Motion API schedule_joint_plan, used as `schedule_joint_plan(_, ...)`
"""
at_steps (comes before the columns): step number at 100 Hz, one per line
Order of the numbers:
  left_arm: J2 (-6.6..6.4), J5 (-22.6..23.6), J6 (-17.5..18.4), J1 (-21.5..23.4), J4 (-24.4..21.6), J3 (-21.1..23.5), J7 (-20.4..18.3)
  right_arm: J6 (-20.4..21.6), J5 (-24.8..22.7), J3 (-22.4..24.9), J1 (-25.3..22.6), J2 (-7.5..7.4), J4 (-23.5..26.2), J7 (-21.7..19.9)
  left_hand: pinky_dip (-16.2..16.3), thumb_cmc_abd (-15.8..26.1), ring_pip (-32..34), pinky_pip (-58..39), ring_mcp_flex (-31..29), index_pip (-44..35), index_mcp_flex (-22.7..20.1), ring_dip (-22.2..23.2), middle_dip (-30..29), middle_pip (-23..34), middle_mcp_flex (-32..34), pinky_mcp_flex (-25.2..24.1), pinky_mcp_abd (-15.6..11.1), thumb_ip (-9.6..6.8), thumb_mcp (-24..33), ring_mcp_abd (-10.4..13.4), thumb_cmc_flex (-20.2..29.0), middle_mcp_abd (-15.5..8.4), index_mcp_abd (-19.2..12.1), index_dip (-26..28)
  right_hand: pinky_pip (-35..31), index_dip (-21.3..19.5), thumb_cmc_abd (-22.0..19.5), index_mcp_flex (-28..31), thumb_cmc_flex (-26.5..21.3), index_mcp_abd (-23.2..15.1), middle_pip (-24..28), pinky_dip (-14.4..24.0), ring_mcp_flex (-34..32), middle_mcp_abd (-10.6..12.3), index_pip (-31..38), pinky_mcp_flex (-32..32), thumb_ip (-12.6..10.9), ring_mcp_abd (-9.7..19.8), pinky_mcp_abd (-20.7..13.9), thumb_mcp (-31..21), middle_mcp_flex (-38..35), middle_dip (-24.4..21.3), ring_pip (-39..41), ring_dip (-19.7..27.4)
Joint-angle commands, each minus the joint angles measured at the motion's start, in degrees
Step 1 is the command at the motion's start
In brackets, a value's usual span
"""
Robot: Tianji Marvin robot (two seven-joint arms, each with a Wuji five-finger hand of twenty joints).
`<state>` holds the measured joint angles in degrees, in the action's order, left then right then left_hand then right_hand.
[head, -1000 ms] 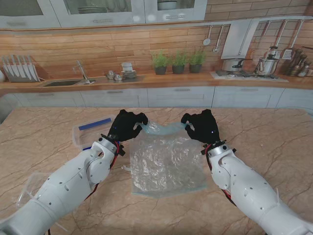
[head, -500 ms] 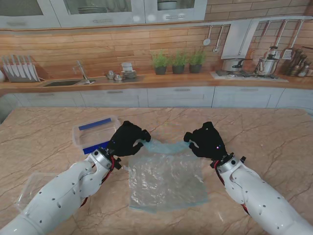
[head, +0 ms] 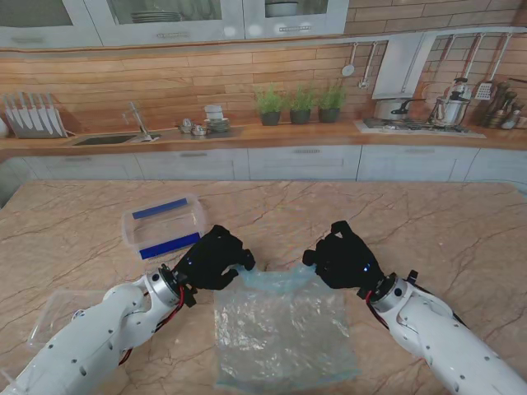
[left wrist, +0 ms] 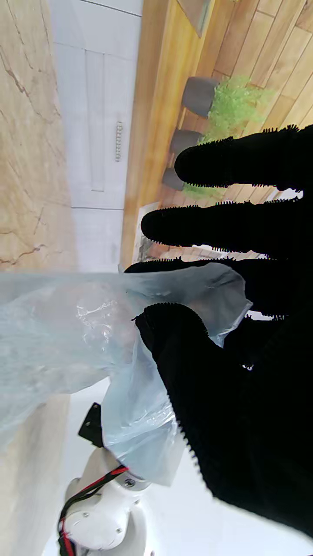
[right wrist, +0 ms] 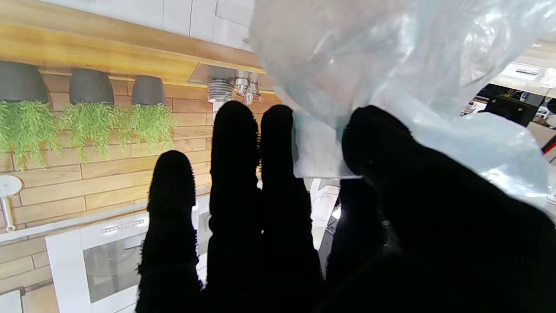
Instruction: Fold the bubble film and place it into the plastic crate
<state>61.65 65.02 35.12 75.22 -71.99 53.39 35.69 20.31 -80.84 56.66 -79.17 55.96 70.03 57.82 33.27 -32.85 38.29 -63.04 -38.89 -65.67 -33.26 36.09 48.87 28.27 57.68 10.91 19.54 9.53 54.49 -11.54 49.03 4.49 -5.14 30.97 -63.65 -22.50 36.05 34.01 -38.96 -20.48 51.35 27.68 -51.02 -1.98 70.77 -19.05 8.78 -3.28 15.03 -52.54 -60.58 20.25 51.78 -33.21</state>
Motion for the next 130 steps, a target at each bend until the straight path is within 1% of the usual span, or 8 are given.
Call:
schedule_joint_plan(1,-0.64,0.57,-0.32,0.81,-0.43,-0.23,1.41,0.22,-0.57,0.48,-0.92,-0.60,1.16,0.95,-0.69,-2.50,-0.80,0.44,0.57,-2.57,1.92,-0.44,0.74,-0.07,-0.03,-0.42,-1.13,1.67,1.84,1.30,-1.06,-1.57,-1.59,1.19,-1.65,-0.83,1.06,-1.11,0.64,-1.53,1.82,-1.30,2.05,-0.72,3.03,0.54,-0.16,1.05,-0.63,-2.26,0.60,0.70,1.34,-0.89)
schedule_joint_plan(16,-1.00,2.36,-1.03,1.91,-2.08,0.71,3.79,-0.50,-2.80,2.79,-2.38,-1.07,3.65,3.35,-0.75,-2.04,-0.62,0.54,1.05,-2.76,2.53,-0.18,1.21,0.24,-0.72,-0.28,-1.18,1.63,1.72,1.23,-0.87,-1.51,-1.30,1.76,-1.84,-1.12,0.67,-1.45,0.55,-1.38,2.31,-1.31,2.34,-0.90,3.06,0.65,-0.04,0.91,-0.57,-2.25,0.94,0.79,1.72,-1.02)
schedule_joint_plan(29,-1.29,4.01,-1.92,2.43,-3.73,1.67,5.93,-1.28,-3.90,4.44,-3.25,-1.16,5.27,5.31,-0.87,-1.65,-0.44,0.72,1.22,-2.79,2.93,-0.03,1.36,0.44,-1.01,-0.03,-1.28,1.49,1.41,1.11,-0.83,-1.48,-1.23,2.05,-2.12,-1.63,-0.17,-2.19,0.30,-1.01,2.89,-1.36,3.03,-1.25,3.24,1.06,-0.03,0.59,-0.50,-1.96,1.88,0.98,2.13,-1.13)
schedule_joint_plan(57,-2.06,7.28,-3.76,1.86,-4.87,1.74,10.61,-4.05,-4.38,6.25,-4.11,-0.84,6.26,8.54,-1.07,-0.81,-0.29,0.94,1.63,-2.90,3.79,0.05,1.41,0.69,-1.71,0.51,-1.76,1.39,0.41,1.35,-0.59,-1.69,-1.26,2.40,-2.85,-3.50,-2.62,-4.57,-0.69,-0.64,4.15,-1.73,5.36,-2.38,3.65,2.35,-0.50,-0.03,-0.06,-0.25,4.56,1.40,3.08,-1.10)
schedule_joint_plan(78,-2.65,9.18,-4.81,1.29,-5.74,2.23,11.55,-5.30,-4.34,6.98,-4.13,-0.59,6.36,10.42,-1.14,-0.33,-0.29,1.00,1.75,-2.91,4.15,0.01,1.39,0.84,-1.96,0.59,-1.86,1.24,-0.21,1.42,-0.45,-1.89,-1.38,2.52,-2.98,-4.18,-3.29,-5.34,-0.95,-0.50,4.39,-1.85,6.22,-2.71,3.80,2.82,-0.62,-0.23,-0.12,0.29,5.56,1.56,3.27,-1.03)
schedule_joint_plan(98,-2.48,9.39,-5.53,0.00,-5.96,2.23,12.83,-6.15,-3.87,7.09,-3.48,-0.20,6.19,12.09,-1.21,0.37,-0.30,1.03,1.92,-2.86,4.74,-0.01,1.47,0.93,-2.43,0.75,-2.32,1.08,-1.09,1.71,-0.24,-1.97,-1.35,2.76,-3.14,-4.53,-3.76,-5.80,-1.02,-0.50,4.47,-1.92,6.82,-2.93,3.86,3.17,-0.79,-0.28,-0.08,0.57,6.23,1.65,3.35,-0.94)
schedule_joint_plan(110,-1.92,8.43,-4.54,-0.87,-6.36,1.88,12.85,-6.42,-3.34,6.97,-2.74,0.11,5.93,13.11,-1.18,0.56,-0.06,0.91,2.41,-3.09,5.16,0.14,1.80,1.30,-2.97,0.62,-2.71,0.79,-1.42,1.47,0.13,-1.81,-1.08,3.07,-3.16,-4.65,-3.98,-6.14,-1.03,-0.31,4.48,-1.98,7.09,-2.91,3.83,3.29,-0.88,-0.30,-0.16,0.78,6.51,1.67,3.32,-0.86)
schedule_joint_plan(130,-2.47,10.38,-5.02,-3.42,-6.80,0.02,14.57,-6.84,-3.03,7.47,-1.94,0.38,5.76,14.46,-1.08,1.29,0.15,0.58,2.65,-3.23,5.90,0.15,1.58,1.52,-3.42,0.84,-3.14,0.70,-2.28,1.79,0.15,-2.28,-1.26,3.12,-3.19,-4.86,-4.31,-6.52,-1.07,-0.33,4.52,-2.07,7.64,-2.95,3.93,3.54,-0.99,-0.22,-0.32,1.14,7.12,1.76,3.28,-0.74)
